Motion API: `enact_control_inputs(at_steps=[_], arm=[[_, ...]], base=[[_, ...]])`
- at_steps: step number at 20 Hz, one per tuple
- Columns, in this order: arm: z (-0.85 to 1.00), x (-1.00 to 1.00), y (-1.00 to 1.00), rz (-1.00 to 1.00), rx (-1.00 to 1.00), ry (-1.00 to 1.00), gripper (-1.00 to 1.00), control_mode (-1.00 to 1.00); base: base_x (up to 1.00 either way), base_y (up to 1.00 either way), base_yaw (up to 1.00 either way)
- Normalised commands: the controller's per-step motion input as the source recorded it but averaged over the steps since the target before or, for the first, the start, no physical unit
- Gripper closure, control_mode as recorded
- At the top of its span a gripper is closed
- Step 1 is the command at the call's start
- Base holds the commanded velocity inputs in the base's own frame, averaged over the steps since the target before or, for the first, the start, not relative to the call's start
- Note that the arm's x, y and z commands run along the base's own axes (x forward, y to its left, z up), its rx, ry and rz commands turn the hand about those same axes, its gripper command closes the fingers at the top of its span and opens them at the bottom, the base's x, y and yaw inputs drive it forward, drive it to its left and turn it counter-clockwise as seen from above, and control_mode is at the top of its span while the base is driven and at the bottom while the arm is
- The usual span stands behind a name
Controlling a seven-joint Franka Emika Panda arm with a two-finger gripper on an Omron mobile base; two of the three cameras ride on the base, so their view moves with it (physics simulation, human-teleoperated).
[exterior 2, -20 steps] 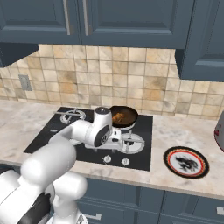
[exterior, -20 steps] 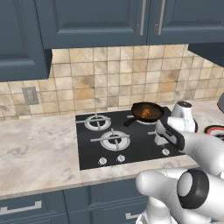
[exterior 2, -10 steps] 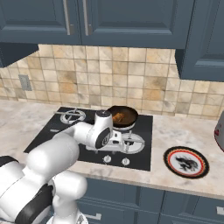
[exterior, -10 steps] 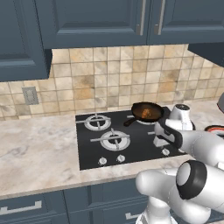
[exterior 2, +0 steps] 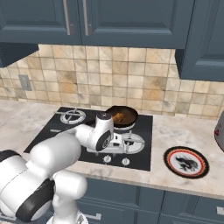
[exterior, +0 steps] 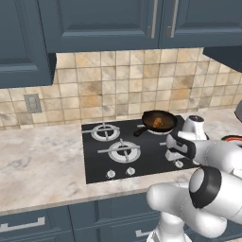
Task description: Pick the croissant and place it on the pan. Then turn on the stove to warm the croissant.
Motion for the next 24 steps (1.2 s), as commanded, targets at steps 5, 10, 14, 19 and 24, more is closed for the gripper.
enact_control_inputs(at_steps=[5, 10, 14, 19, 24], arm=[[-0.14, 0.00, 0.00, 0.00, 0.00, 0.00, -1.00, -1.00], [-0.20, 0.06, 0.00, 0.00, 0.00, 0.00, -1.00, -1.00], [-0.19, 0.07, 0.00, 0.00, 0.00, 0.00, -1.00, -1.00], [-0.20, 0.09, 0.00, 0.00, 0.00, 0.00, -1.00, -1.00], [-0.20, 0.14, -0.04, 0.00, 0.00, 0.00, -1.00, -1.00]], base=[[0.00, 0.00, 0.00], [0.00, 0.00, 0.00], [0.00, 0.00, 0.00], [0.00, 0.00, 0.00], [0.00, 0.00, 0.00]])
